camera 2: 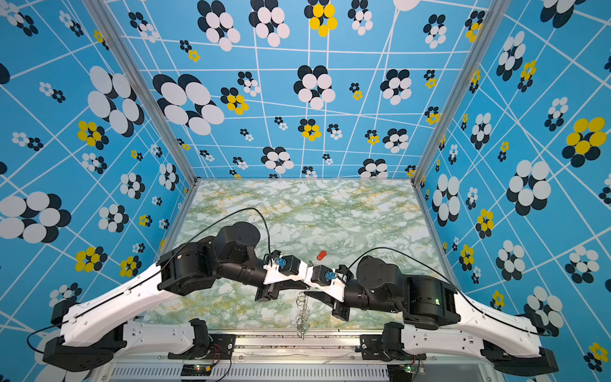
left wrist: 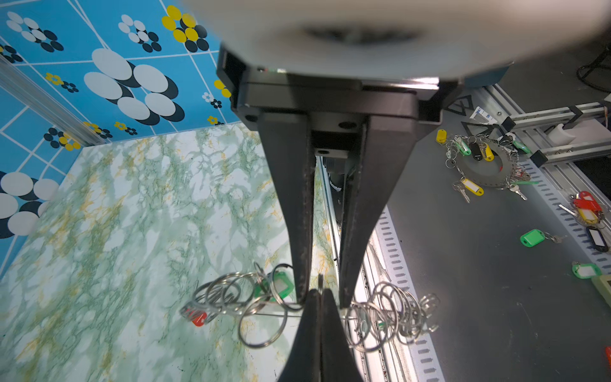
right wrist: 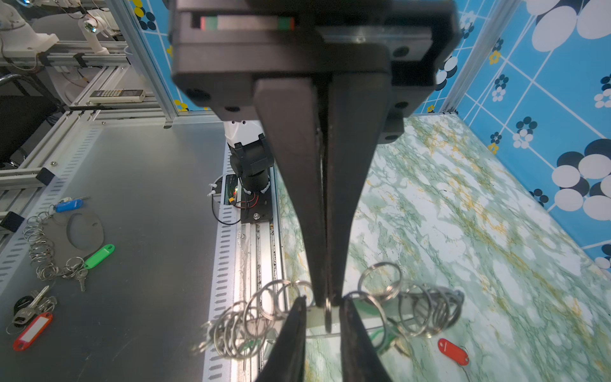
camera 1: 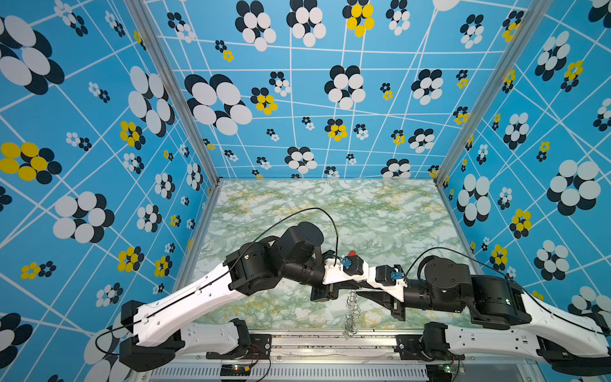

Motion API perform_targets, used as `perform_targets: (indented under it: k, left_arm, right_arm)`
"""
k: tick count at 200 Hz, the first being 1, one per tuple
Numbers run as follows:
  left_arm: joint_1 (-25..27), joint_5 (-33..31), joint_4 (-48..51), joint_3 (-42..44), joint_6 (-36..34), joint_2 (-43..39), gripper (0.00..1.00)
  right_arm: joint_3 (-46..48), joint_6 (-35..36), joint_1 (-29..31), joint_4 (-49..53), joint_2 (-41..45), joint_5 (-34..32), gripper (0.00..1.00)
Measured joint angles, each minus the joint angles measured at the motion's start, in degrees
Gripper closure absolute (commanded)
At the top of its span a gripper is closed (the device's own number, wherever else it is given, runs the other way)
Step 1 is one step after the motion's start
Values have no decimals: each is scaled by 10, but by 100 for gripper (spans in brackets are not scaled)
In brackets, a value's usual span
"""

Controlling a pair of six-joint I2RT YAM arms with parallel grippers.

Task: Put the keys on the keyring

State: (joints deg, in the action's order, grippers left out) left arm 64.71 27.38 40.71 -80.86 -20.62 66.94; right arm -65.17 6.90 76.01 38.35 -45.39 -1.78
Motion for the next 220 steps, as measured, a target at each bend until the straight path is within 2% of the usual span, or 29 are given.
perform_targets:
  k: [52, 96, 118, 136, 152, 176, 220]
  left_arm:
    - [2, -2, -2, 0, 0, -1, 100]
    - [3, -5, -10, 0, 2, -3, 100]
    - [6, -9, -28, 1, 7, -5, 93]
    - [7, -9, -50, 8, 13, -15, 76]
    - [7, -13, -60, 14, 25, -31, 69]
    - [7, -19, -96, 35, 46, -62, 67]
    - [7, -30, -205, 127, 112, -106, 69]
  right_arm:
    - [0, -5, 0, 2, 1, -5, 100]
    - [6, -3, 0, -5, 10, -9, 100]
    - [13, -5, 0, -21, 25, -12, 100]
    - [17, -10, 0, -30, 35, -16, 100]
    - [23, -15, 0, -30, 44, -26, 100]
    - [37, -18, 0, -35, 61, -37, 100]
    - [76, -29, 0, -90, 111, -41, 100]
